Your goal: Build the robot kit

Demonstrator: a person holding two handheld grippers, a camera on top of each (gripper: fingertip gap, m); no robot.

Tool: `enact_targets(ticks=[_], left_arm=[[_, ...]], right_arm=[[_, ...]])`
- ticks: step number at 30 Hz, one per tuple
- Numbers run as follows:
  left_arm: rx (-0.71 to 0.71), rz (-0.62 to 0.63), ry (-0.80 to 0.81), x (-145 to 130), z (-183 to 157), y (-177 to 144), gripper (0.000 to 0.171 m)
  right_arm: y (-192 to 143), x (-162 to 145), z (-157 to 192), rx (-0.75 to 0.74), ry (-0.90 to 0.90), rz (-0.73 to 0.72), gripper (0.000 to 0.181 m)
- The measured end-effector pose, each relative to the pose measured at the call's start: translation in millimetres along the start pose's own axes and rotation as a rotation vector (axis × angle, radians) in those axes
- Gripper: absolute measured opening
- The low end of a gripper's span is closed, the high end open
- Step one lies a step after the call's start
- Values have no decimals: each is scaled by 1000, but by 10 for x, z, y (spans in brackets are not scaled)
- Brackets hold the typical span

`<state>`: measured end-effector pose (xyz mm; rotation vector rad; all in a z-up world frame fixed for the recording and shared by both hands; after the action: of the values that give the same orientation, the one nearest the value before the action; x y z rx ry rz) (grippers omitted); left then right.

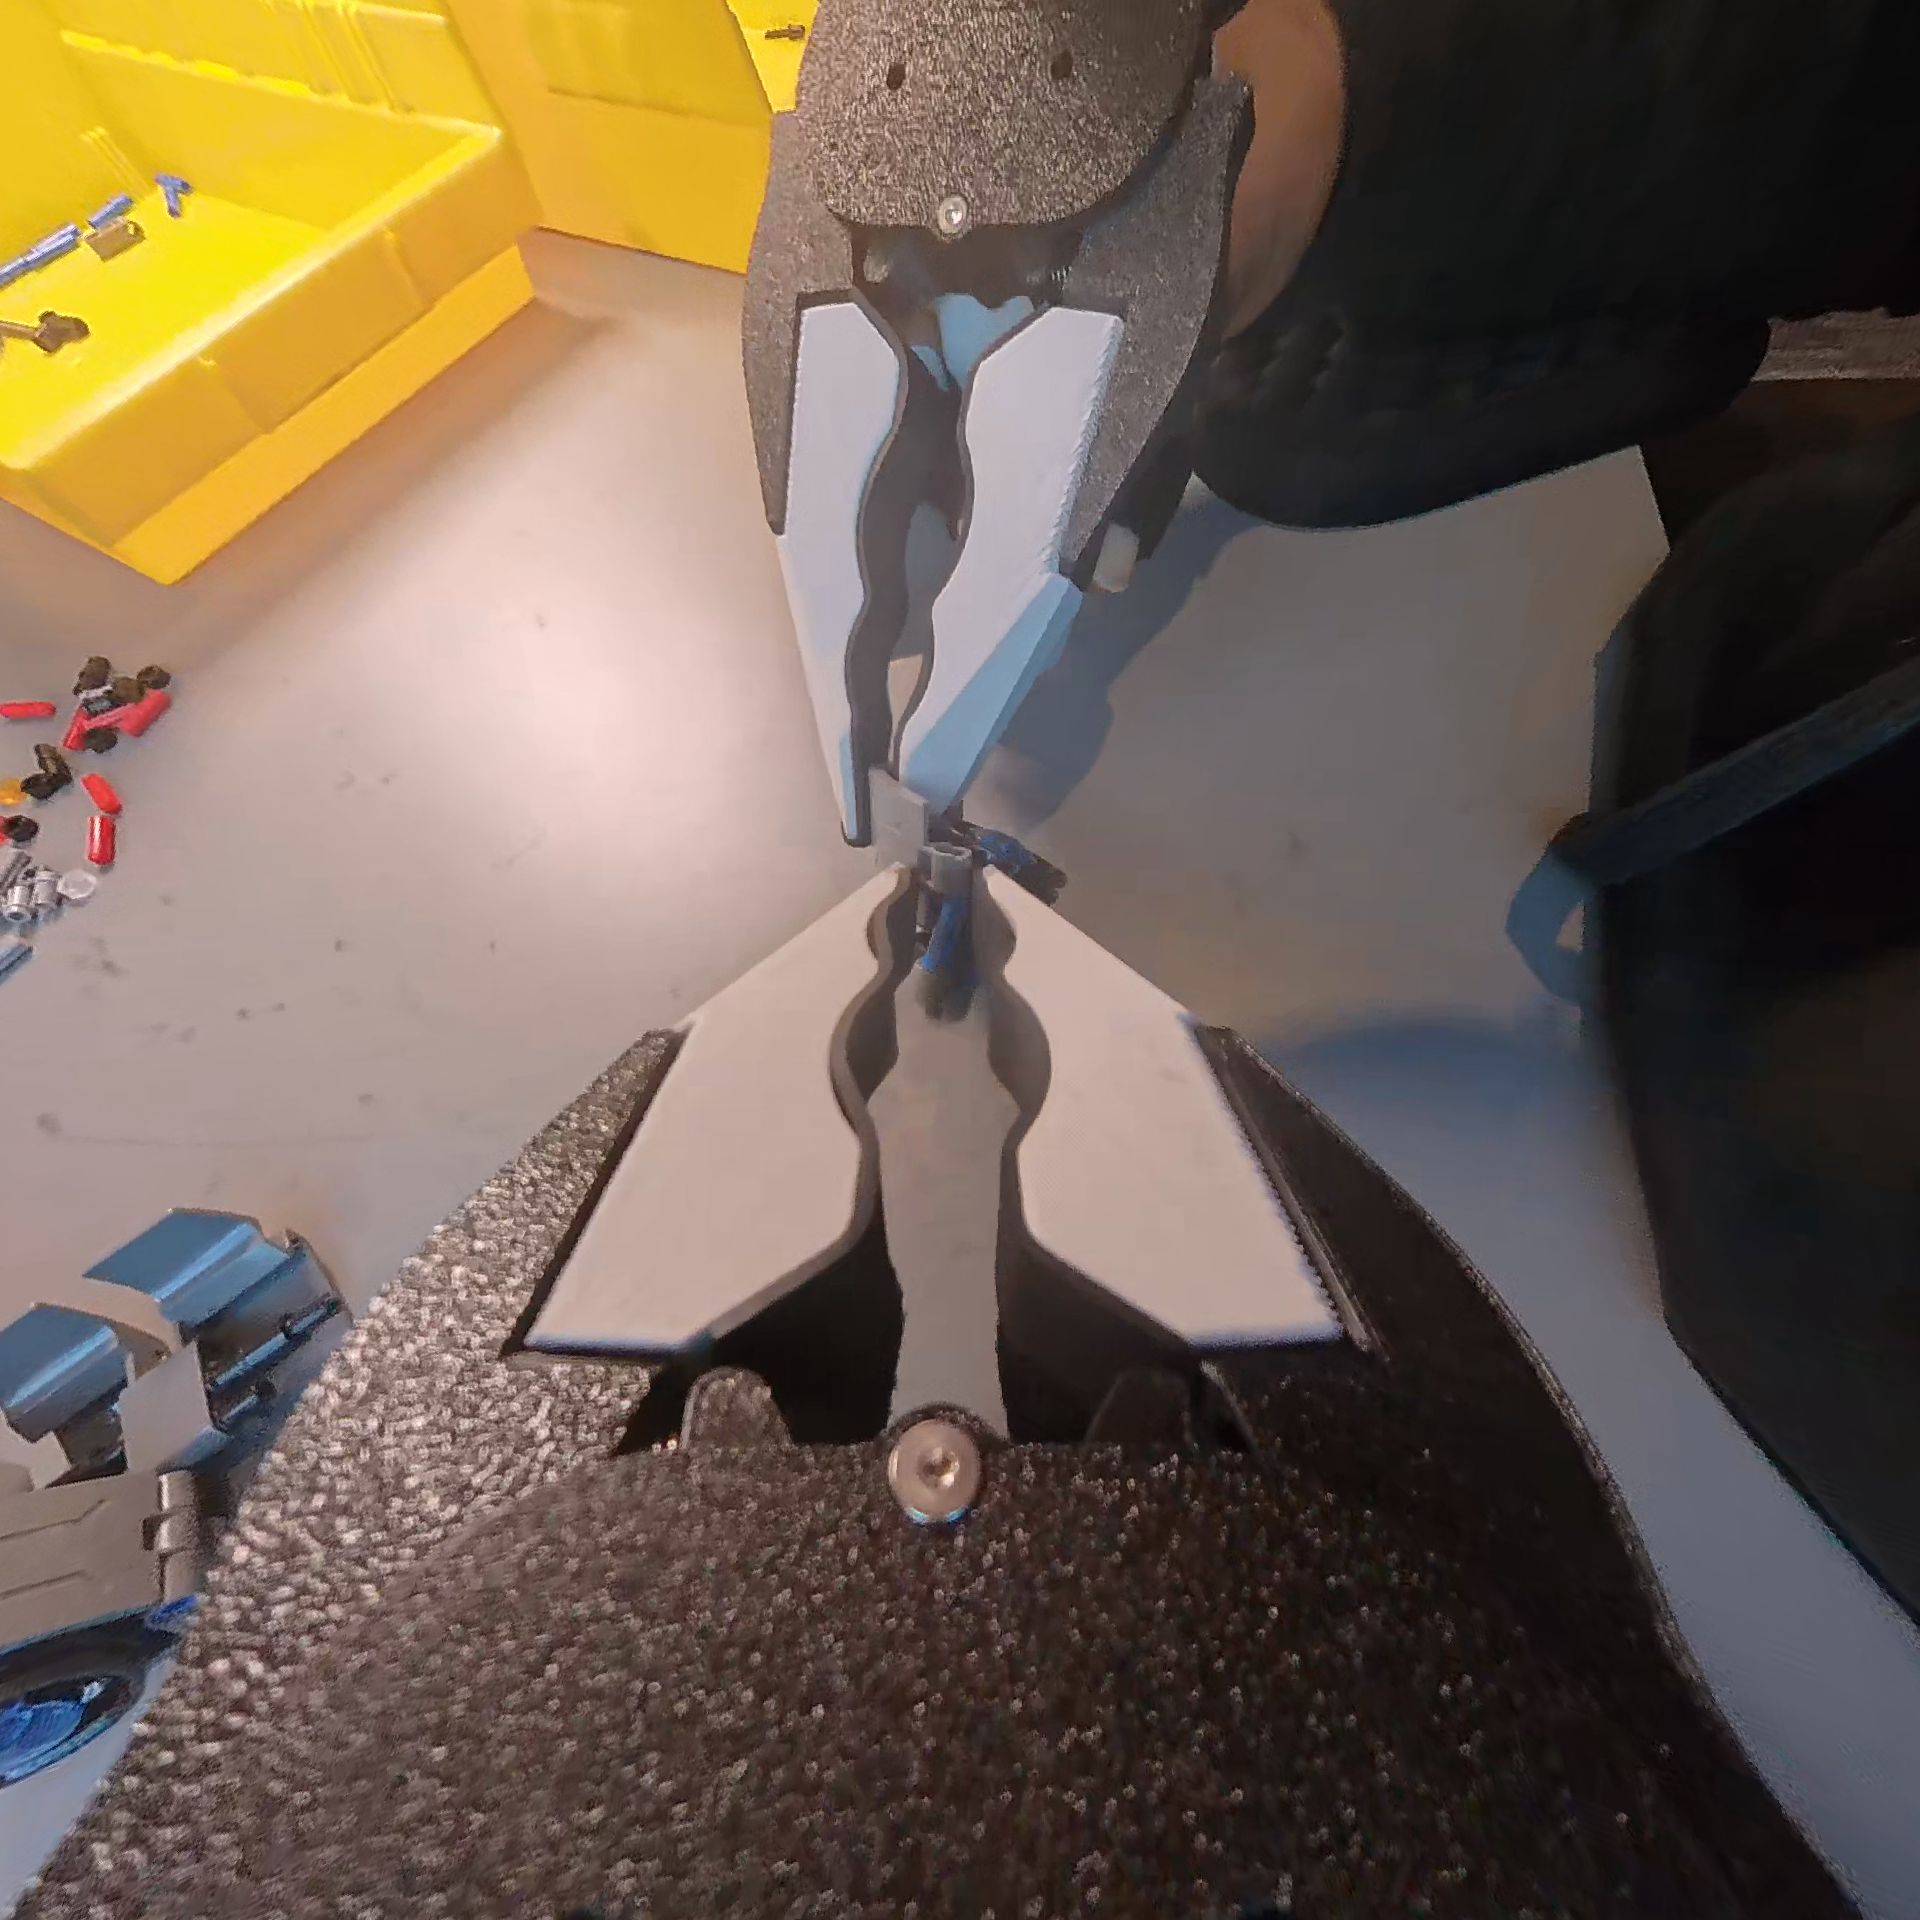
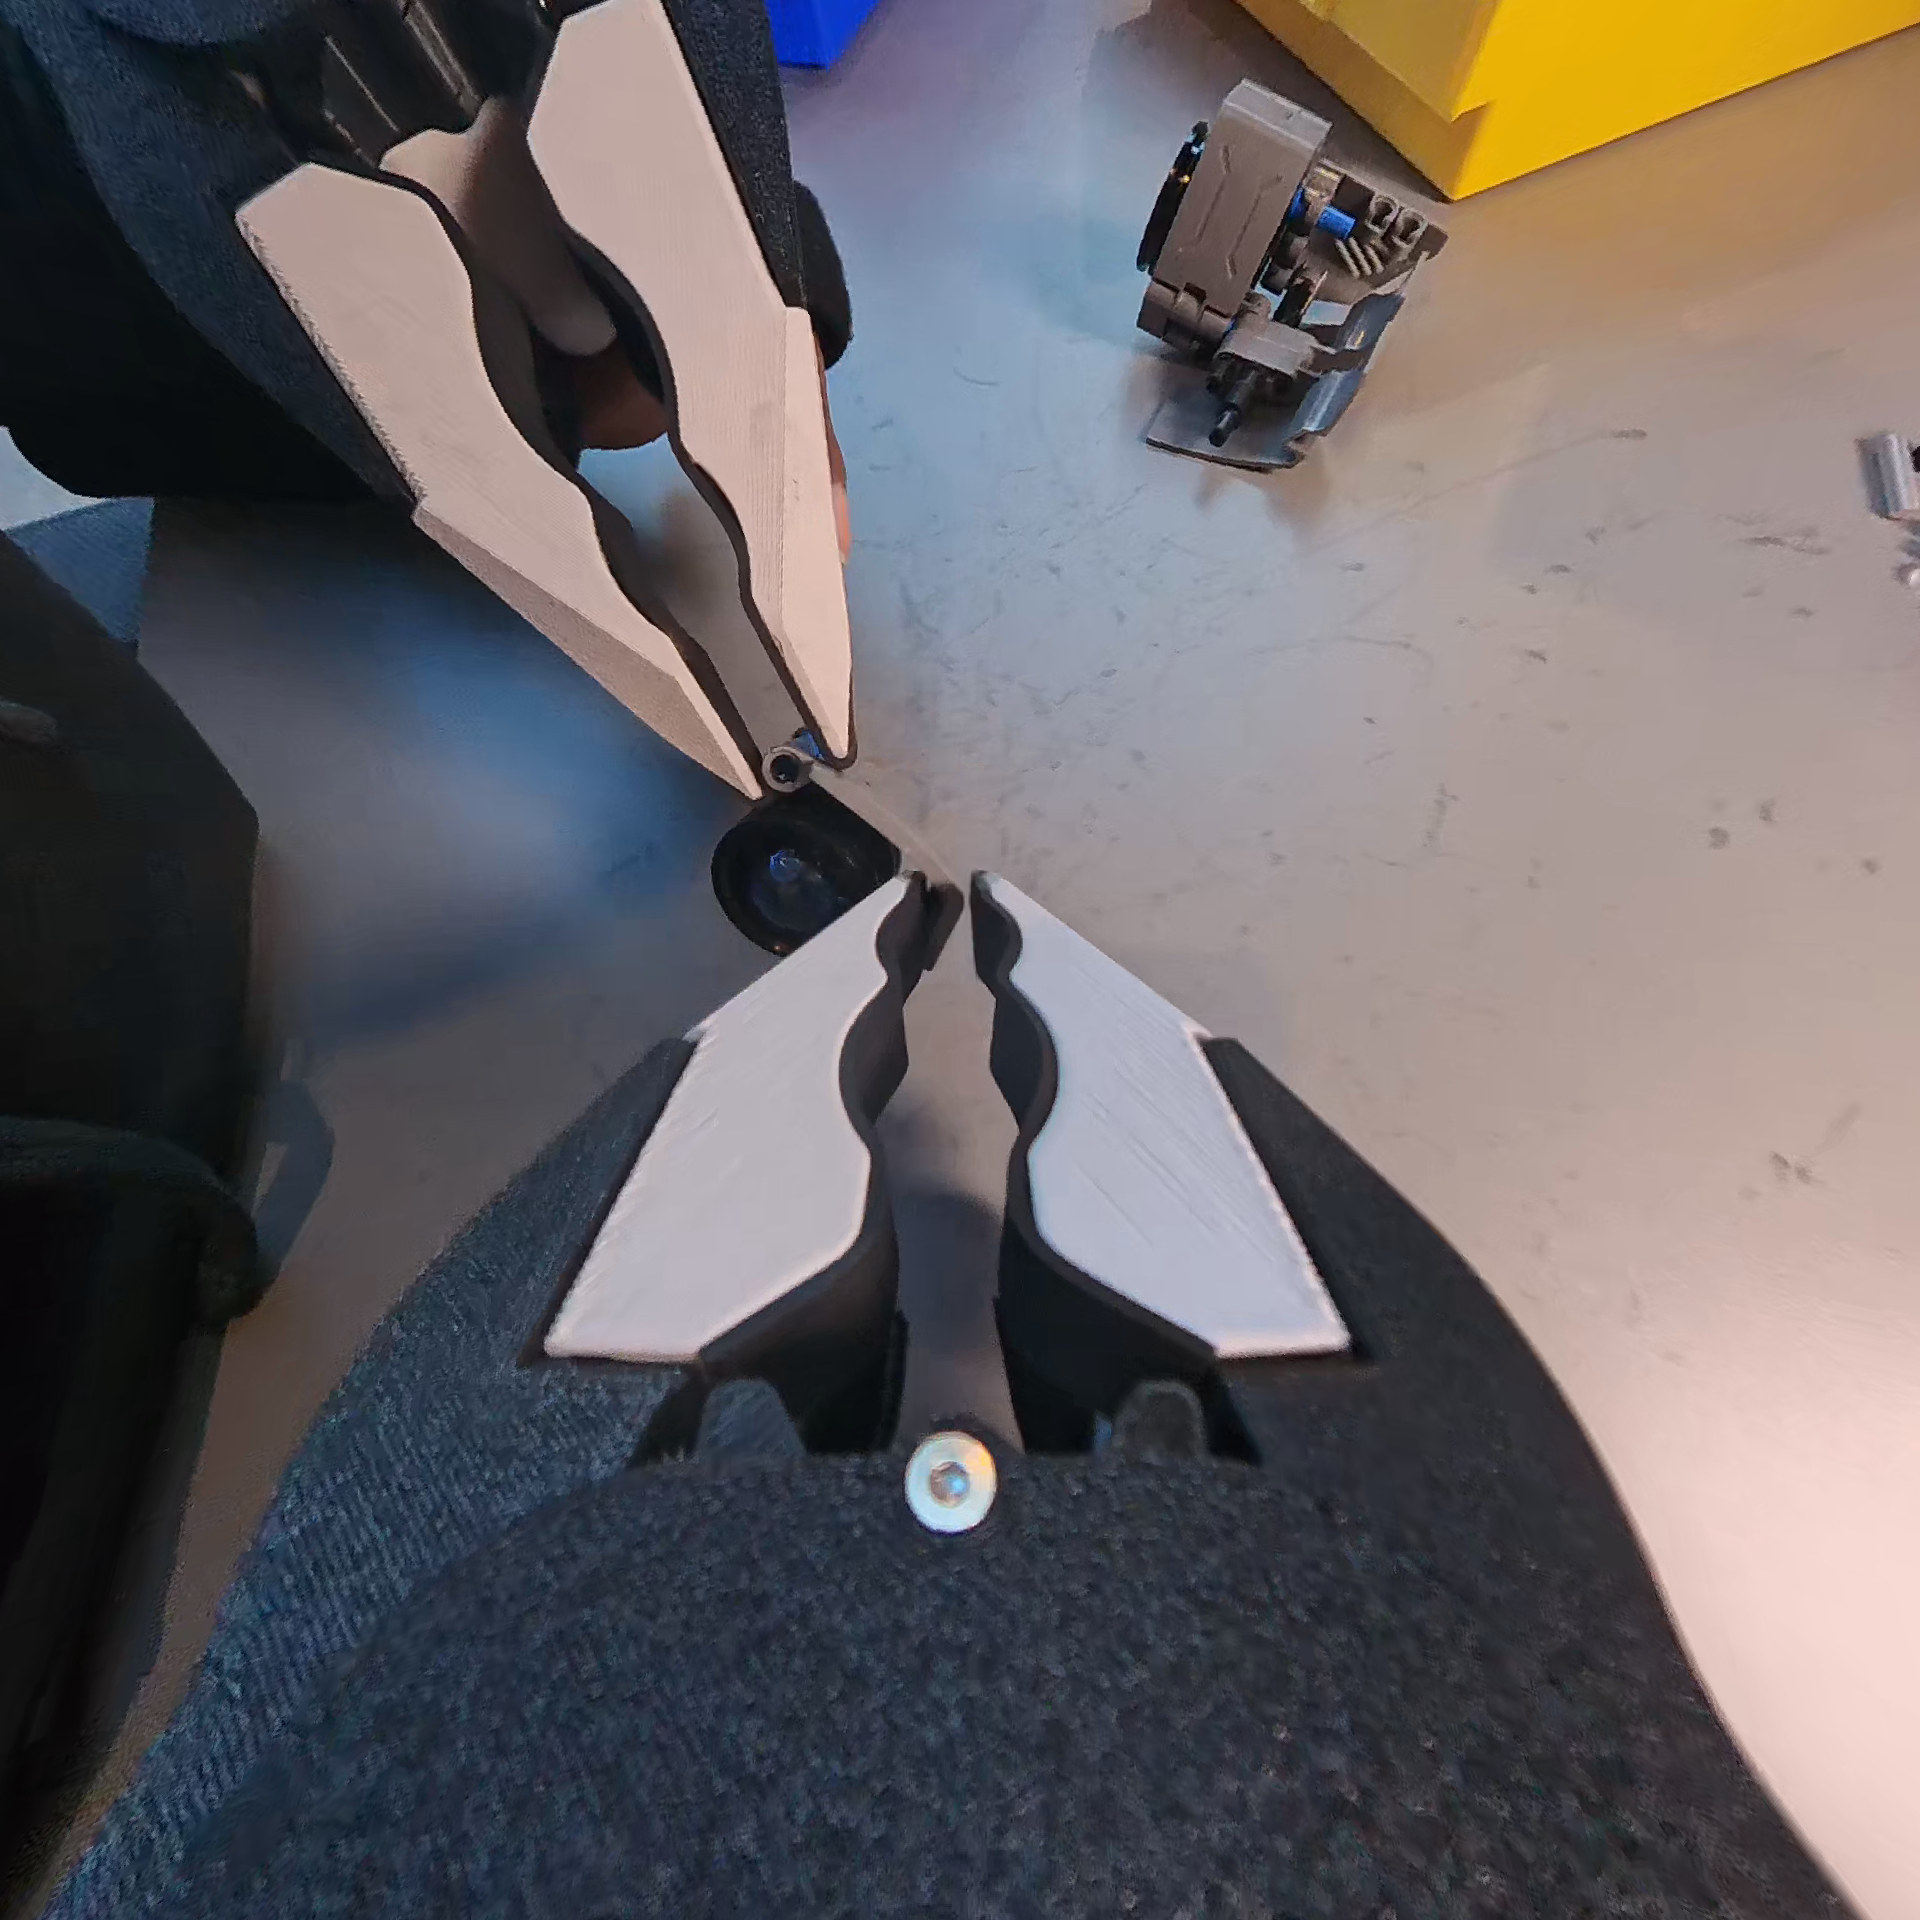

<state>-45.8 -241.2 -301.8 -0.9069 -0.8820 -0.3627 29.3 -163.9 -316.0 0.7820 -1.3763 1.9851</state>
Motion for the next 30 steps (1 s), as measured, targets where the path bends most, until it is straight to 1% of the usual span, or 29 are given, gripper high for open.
enact_targets(ticks=[3, 5, 7, 10, 11, 12, 14, 16, 17, 19, 21, 24, 26, 30], left_arm=[[-6, 14, 26, -17, -19, 2, 7], [-15, 16, 39, -30, -38, 7, 7], [-14, 20, 48, -33, -44, 10, 6], [-21, 25, 65, -41, -64, 18, 6], [-23, 25, 70, -45, -70, 19, 6], [-24, 28, 70, -53, -73, 22, 6], [-37, 29, 53, -77, -67, 14, 6], [-61, -21, 7, -66, -38, -48, 7], [-84, -59, -13, -49, -28, -101, 10], [-152, -113, -5, -35, -56, -206, 13], [-206, -100, 71, -79, -149, -237, 19], [-207, 0, 210, -188, -241, -157, 26], [-176, 37, 304, -199, -223, -128, 26], [-144, 48, 515, -105, -183, -116, 22]], right_arm=[[-43, 29, 6, 18, -115, -20, 22], [-61, 60, 39, 58, -189, -31, 24], [-48, 52, 48, 83, -237, -10, 24], [-7, 36, 84, 132, -254, 7, 18], [9, 35, 96, 137, -258, 14, 15], [21, 32, 109, 140, -268, 21, 7], [35, 24, 133, 138, -288, 36, 3], [33, 29, 149, 133, -282, 41, 2], [24, 30, 145, 126, -277, 43, 2], [-11, 29, 131, 114, -270, 41, 2], [-59, 31, 124, 119, -259, 28, 2], [-127, 29, 106, 119, -249, 18, 2], [-165, 25, 106, 127, -244, 11, 2], [-199, 3, 112, 132, -241, 9, 2]])
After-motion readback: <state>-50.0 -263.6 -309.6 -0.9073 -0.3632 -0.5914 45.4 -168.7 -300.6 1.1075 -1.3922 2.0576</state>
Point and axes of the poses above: each gripper's, where its closed fingertips meet, y out along the fingers, x out of its top, z = x × y across the jaws, the point moved 6 cm from there along -y, back along the fingers, and after that the axes turned 15 degrees about y, right-handed, at the moved point
